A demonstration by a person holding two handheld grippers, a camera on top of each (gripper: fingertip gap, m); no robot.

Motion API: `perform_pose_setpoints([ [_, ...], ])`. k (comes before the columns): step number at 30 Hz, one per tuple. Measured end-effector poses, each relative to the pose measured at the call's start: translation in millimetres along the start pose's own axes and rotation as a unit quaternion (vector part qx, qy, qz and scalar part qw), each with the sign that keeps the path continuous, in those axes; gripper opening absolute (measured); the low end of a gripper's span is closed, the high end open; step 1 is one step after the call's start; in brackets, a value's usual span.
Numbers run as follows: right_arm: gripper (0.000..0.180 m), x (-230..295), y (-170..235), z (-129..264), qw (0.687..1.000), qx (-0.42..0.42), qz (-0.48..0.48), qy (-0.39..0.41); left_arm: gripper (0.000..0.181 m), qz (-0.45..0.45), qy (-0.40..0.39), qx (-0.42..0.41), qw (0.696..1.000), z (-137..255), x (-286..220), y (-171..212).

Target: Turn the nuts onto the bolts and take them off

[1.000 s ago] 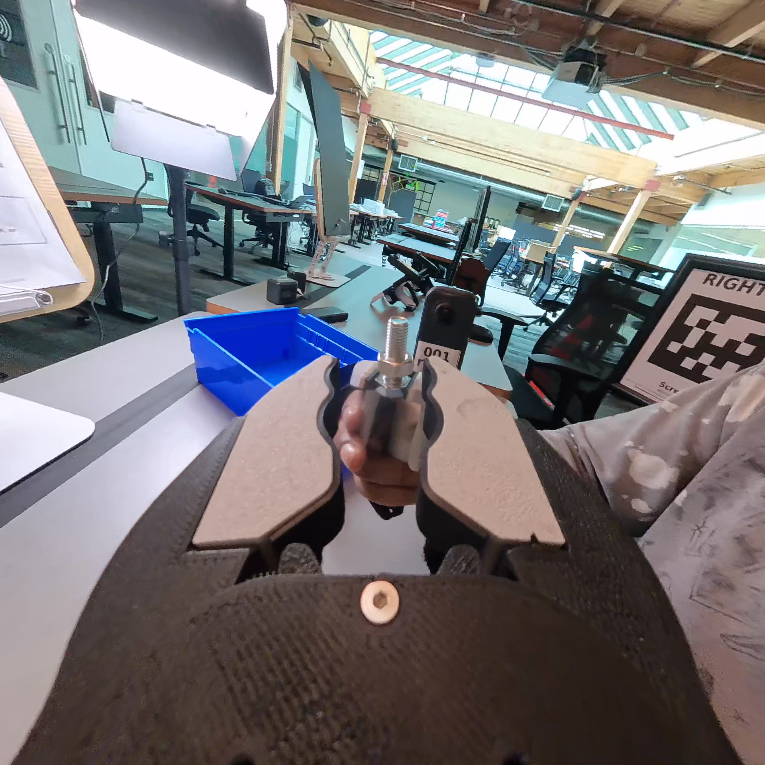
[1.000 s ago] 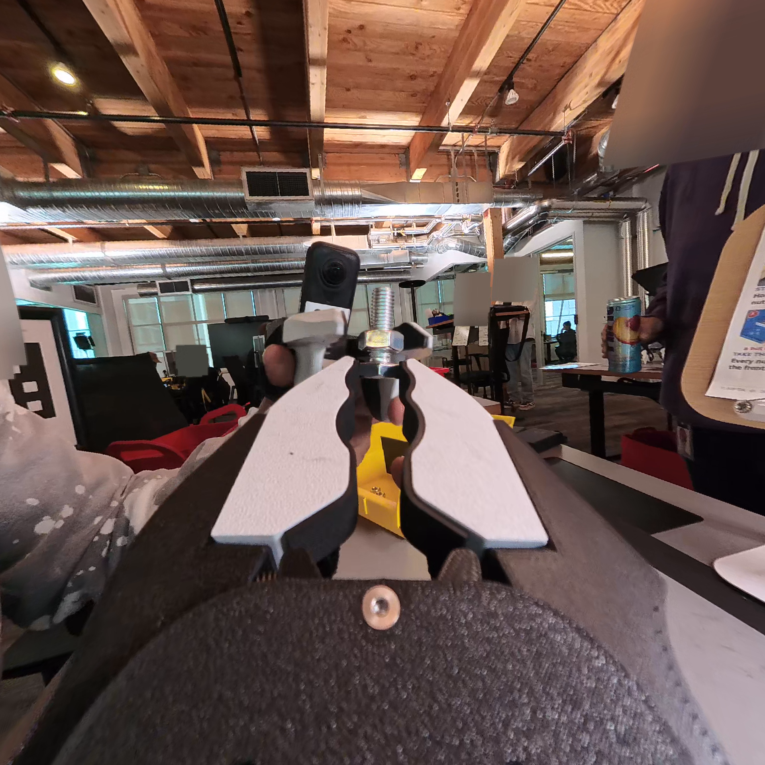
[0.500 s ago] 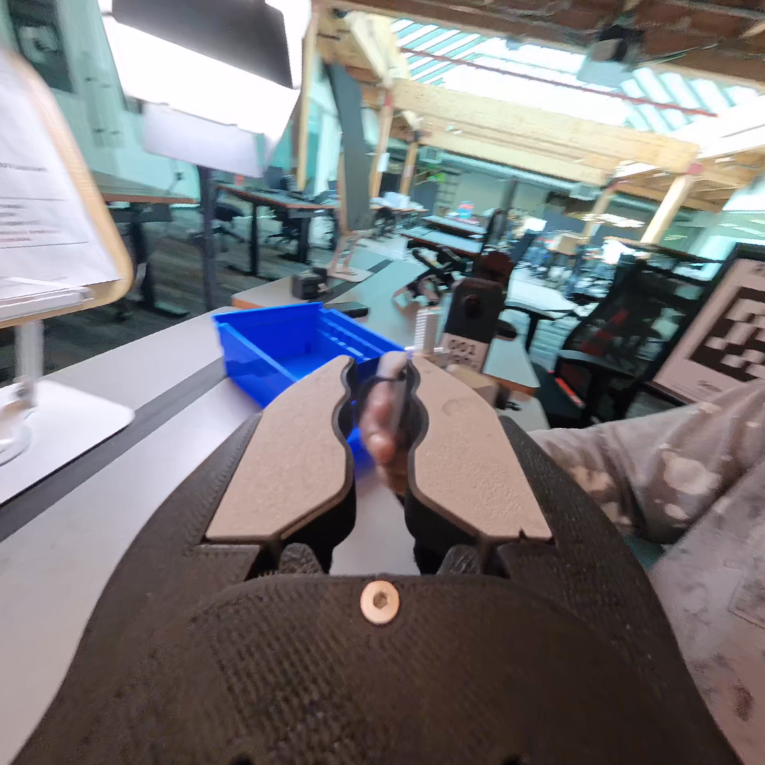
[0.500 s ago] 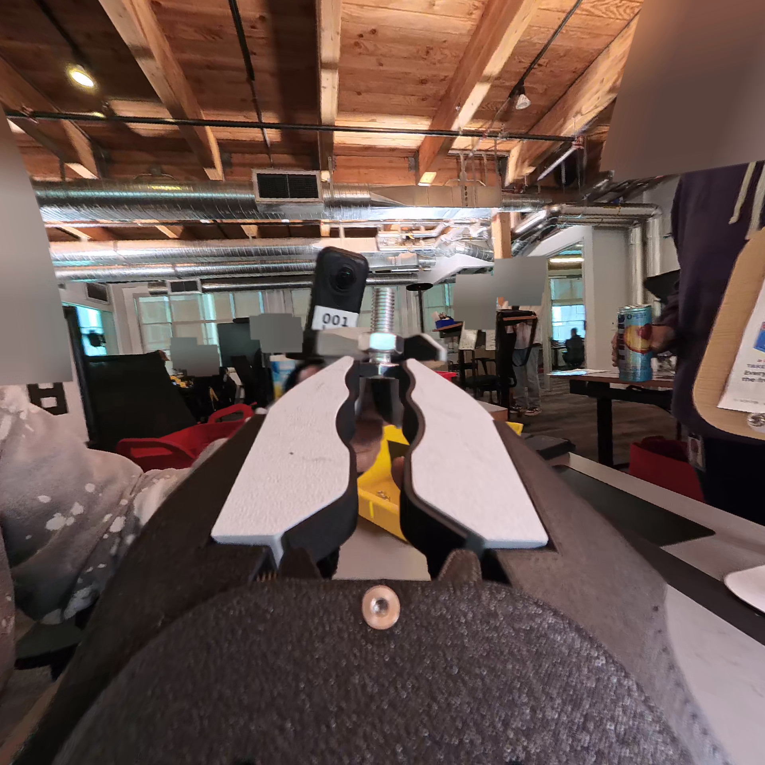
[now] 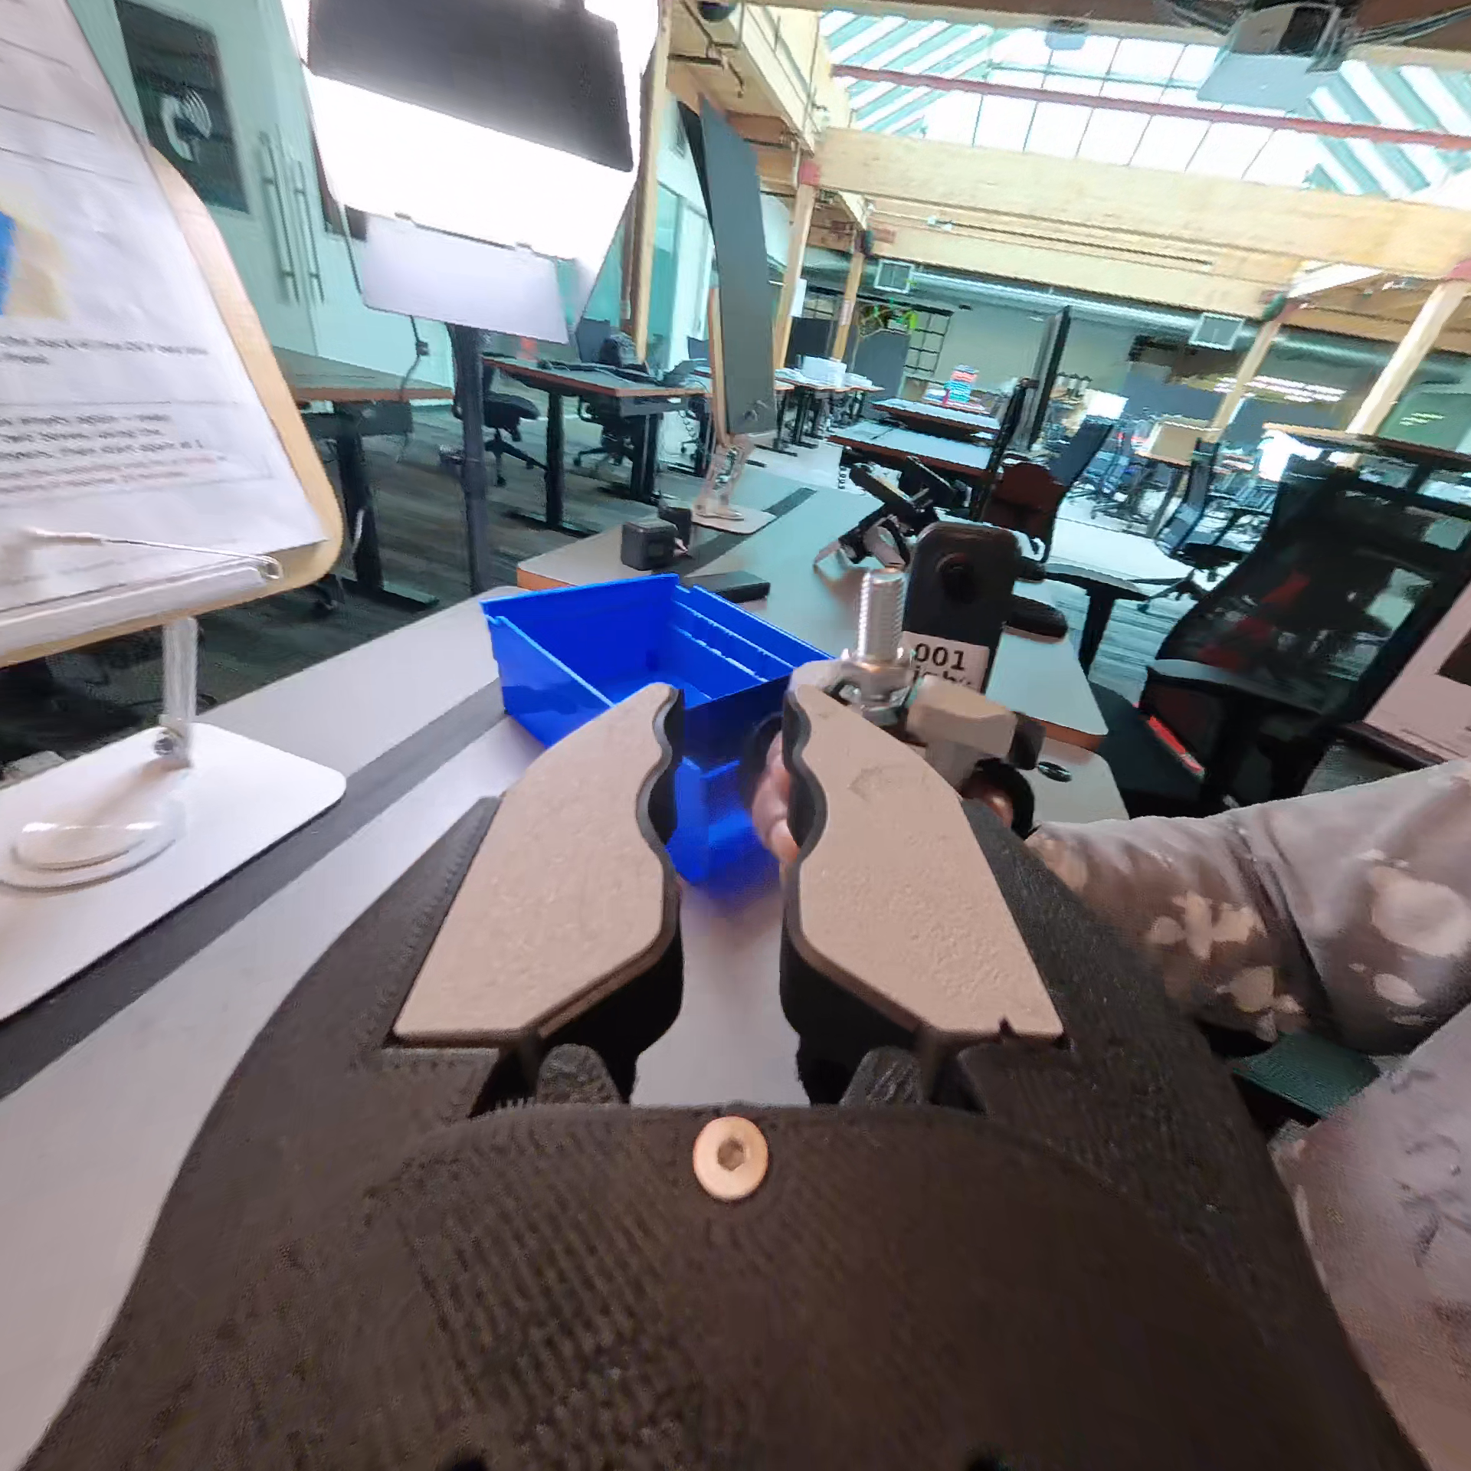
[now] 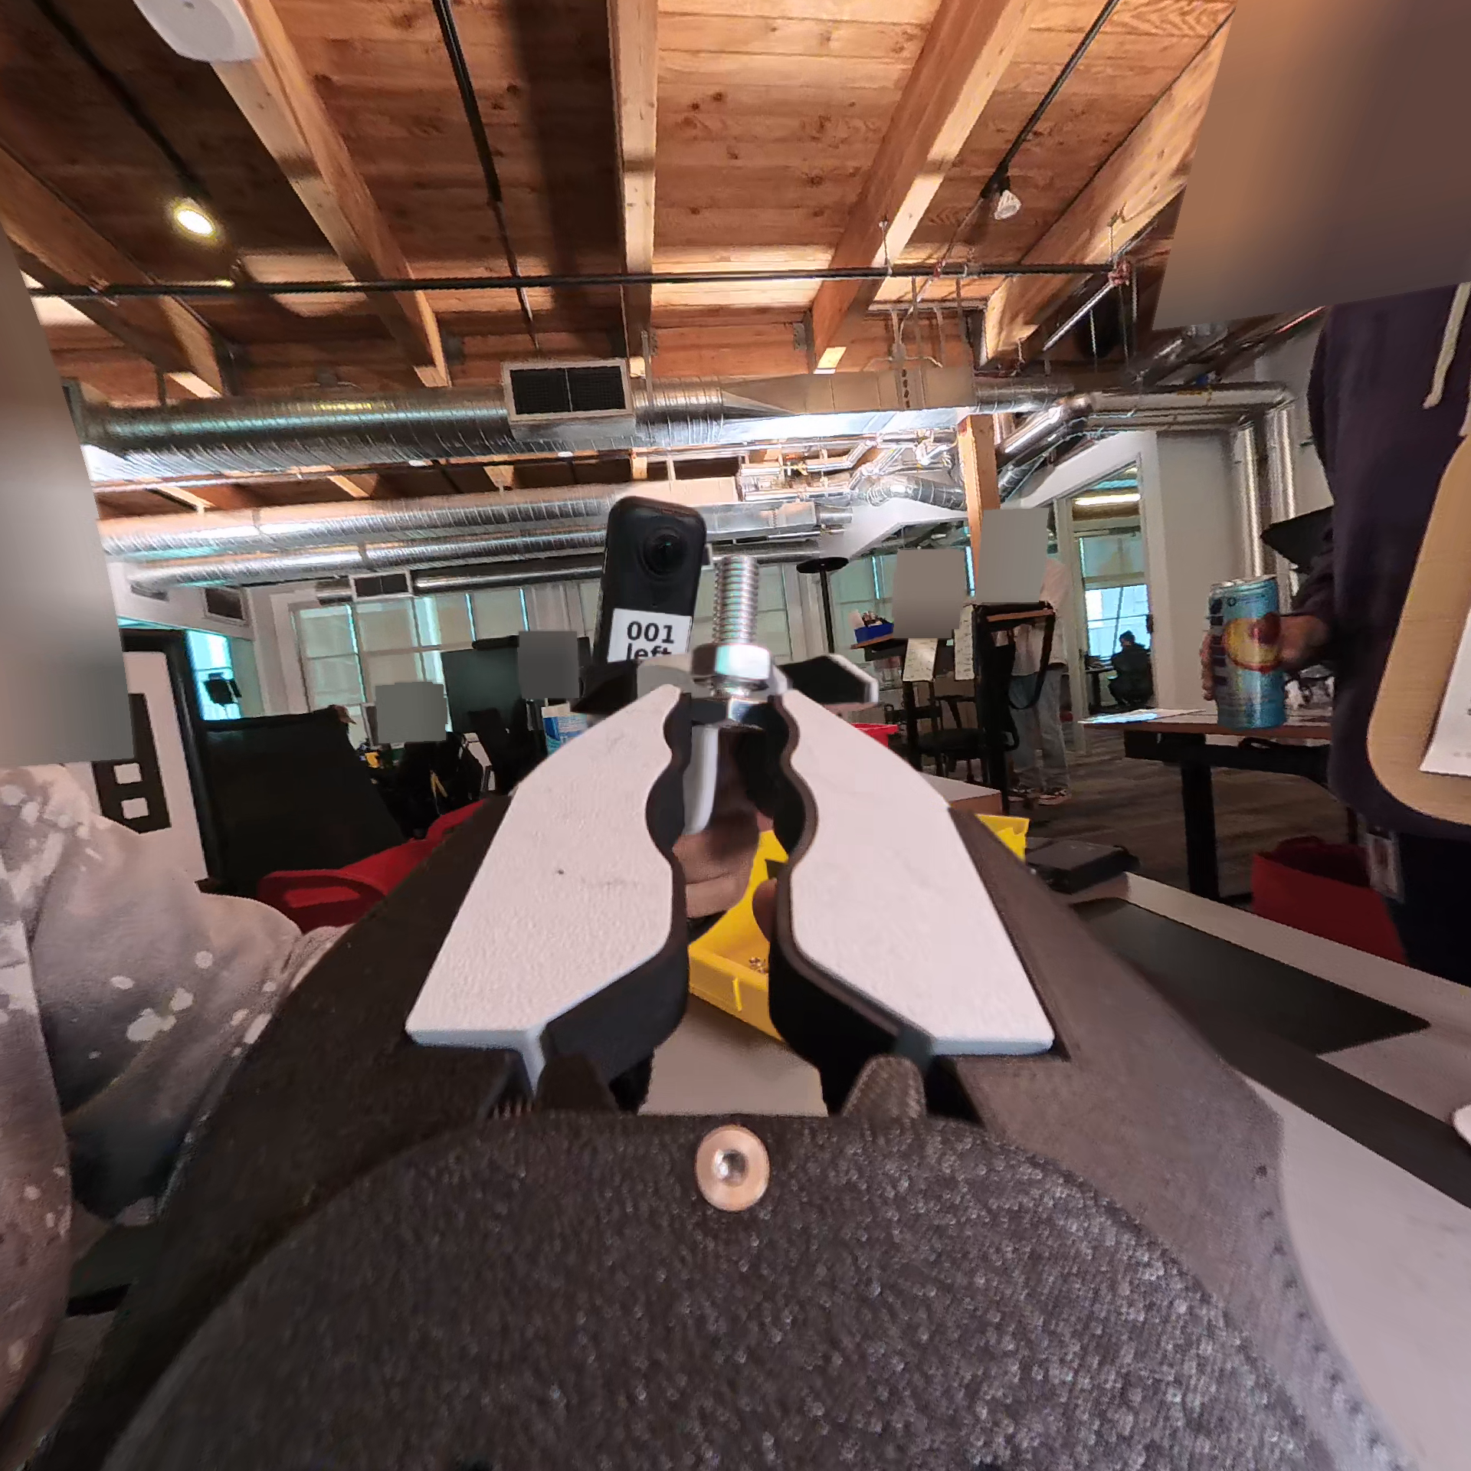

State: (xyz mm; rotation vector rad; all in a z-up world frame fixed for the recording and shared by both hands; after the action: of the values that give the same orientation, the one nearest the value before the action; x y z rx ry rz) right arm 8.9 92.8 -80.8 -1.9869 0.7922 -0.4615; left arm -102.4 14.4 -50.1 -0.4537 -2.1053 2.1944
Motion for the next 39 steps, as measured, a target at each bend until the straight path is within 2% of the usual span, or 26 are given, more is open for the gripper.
perform_pose_setpoints([
  [6,0.018,-2.3,1.0,-0.5,1.0,0.013,0.007,0.021,0.037,0.016,0.064,0.003,0.998,-0.8,-15.4,-0.9],
  [9,0.018,0.1,1.8,-2.6,1.0,0.013,0.007,0.013,0.035,0.007,0.058,0.003,0.998,-3.3,-16.5,0.9],
  [10,0.018,1.3,0.1,-2.1,1.0,0.007,0.006,0.004,0.028,0.011,0.048,0.003,0.999,-2.1,-12.9,-0.1],
  [12,0.018,2.6,-3.9,-2.1,1.0,0.0,0.006,-0.004,0.026,-0.003,0.011,-0.001,1.0,1.1,-2.8,-0.4],
  [18,0.018,-1.5,0.6,-2.2,1.0,0.021,0.01,0.018,0.035,0.008,0.062,-0.004,0.998,-0.2,-17.4,-1.4],
  [23,0.018,1.4,-4.1,-2.8,1.0,0.008,0.01,0.003,0.024,-0.007,0.01,-0.013,1.0,2.8,-4.2,-2.4],
  [26,0.018,0.2,-7.7,-2.3,1.0,0.012,0.017,0.016,0.026,0.003,0.007,-0.023,1.0,7.6,1.3,-6.3],
  [30,0.018,-4.1,-9.2,-0.4,0.999,0.027,0.023,0.039,0.016,-0.018,-0.043,-0.039,0.998,7.5,7.7,-4.3],
  [33,0.018,-11.6,-14.3,3.4,0.994,0.057,0.038,0.083,0.0,-0.045,-0.127,-0.052,0.99,9.3,24.4,-0.2],
  [36,0.018,-24.2,-32.2,17.9,0.977,0.131,0.074,0.15,0.0,-0.037,-0.164,-0.062,0.984,12.0,36.7,2.4],
  [39,0.018,-40.8,-64.8,51.6,0.946,0.198,0.097,0.239,0.0,-0.028,-0.181,-0.065,0.981,14.0,43.9,3.0],
])
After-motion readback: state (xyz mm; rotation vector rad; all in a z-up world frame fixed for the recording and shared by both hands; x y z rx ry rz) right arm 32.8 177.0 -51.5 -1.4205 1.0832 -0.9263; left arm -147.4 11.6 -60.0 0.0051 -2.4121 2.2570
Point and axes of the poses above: each gripper's, where its closed fingertips meet, z back along the fingers, y out of its underside, x = y × z across the jaws, the point moved 7 cm from there along z, back along the fingers, and after that the axes turned 13 degrees about -y, right-handed, at the moved point
